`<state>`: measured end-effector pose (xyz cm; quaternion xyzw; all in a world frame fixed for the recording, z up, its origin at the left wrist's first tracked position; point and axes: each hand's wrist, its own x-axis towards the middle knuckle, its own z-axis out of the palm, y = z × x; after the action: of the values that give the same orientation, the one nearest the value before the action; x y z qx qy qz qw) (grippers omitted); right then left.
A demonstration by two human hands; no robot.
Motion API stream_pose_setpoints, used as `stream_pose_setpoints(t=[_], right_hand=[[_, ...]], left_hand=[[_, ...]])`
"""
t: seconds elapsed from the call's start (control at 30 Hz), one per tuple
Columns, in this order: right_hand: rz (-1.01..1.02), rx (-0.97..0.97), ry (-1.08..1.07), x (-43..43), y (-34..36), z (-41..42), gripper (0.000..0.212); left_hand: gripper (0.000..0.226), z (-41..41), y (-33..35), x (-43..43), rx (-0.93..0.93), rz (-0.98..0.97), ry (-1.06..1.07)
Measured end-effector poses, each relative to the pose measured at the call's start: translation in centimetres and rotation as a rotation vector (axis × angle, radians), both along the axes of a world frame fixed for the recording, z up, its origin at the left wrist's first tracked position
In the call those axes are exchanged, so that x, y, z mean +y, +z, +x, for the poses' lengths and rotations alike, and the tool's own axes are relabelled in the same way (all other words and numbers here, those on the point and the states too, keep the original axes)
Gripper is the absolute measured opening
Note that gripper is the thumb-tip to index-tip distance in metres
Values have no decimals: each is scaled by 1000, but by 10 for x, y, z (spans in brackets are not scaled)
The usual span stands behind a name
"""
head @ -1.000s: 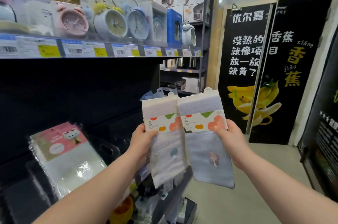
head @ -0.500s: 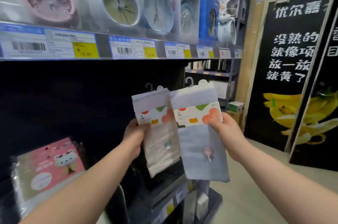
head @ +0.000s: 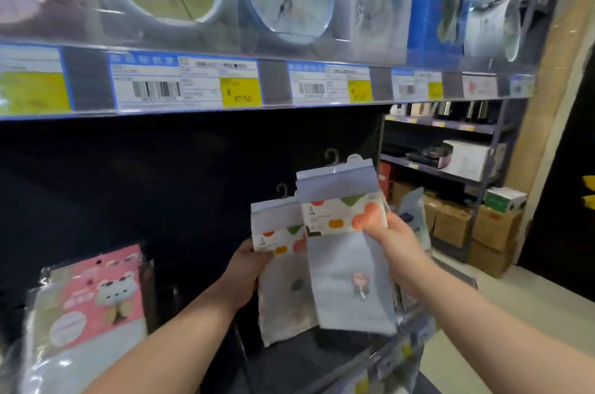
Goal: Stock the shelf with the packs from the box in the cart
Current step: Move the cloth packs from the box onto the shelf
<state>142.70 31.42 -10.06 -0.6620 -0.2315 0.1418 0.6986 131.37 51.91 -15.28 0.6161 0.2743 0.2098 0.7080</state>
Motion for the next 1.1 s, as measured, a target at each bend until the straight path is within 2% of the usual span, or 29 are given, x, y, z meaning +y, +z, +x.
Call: stream_pose_setpoints(t=[0.03, 0.13, 0.27, 0.37, 0.43, 0.5, 0.63, 0.77, 0.87, 1.0, 1.1], right_hand=[[-15, 7, 18, 3, -1, 6, 43], [-14, 63, 61, 12, -8, 24, 28], [4, 120, 146, 24, -18, 36, 15], [7, 186, 191, 39, -30, 39, 21], [-6, 232, 226, 50, -36, 39, 25], [-26, 241, 279, 58, -40, 36, 21], [-67, 295, 451, 70, -49, 25, 29], [-64, 443, 548, 86, -63, 21, 26], [-109, 478, 513, 98, -72, 17, 18], [-171, 528, 411, 117, -97, 24, 20], [-242, 492, 353, 130, -114, 32, 18]], left_hand=[[26, 5, -1, 5, 20, 3, 30], [17, 16, -1, 13, 99, 95, 158], [20, 18, -1, 19, 295, 391, 168], [35, 17, -2, 28, 402, 494, 188], [59, 15, 1, 31, 471, 558, 215], [70, 12, 2, 34, 489, 541, 239], [30, 12, -4, 45, 461, 548, 277], [23, 13, -4, 51, 418, 502, 290], [18, 12, 0, 50, 420, 463, 335], [24, 9, 1, 54, 416, 430, 361], [25, 7, 3, 54, 432, 453, 355]])
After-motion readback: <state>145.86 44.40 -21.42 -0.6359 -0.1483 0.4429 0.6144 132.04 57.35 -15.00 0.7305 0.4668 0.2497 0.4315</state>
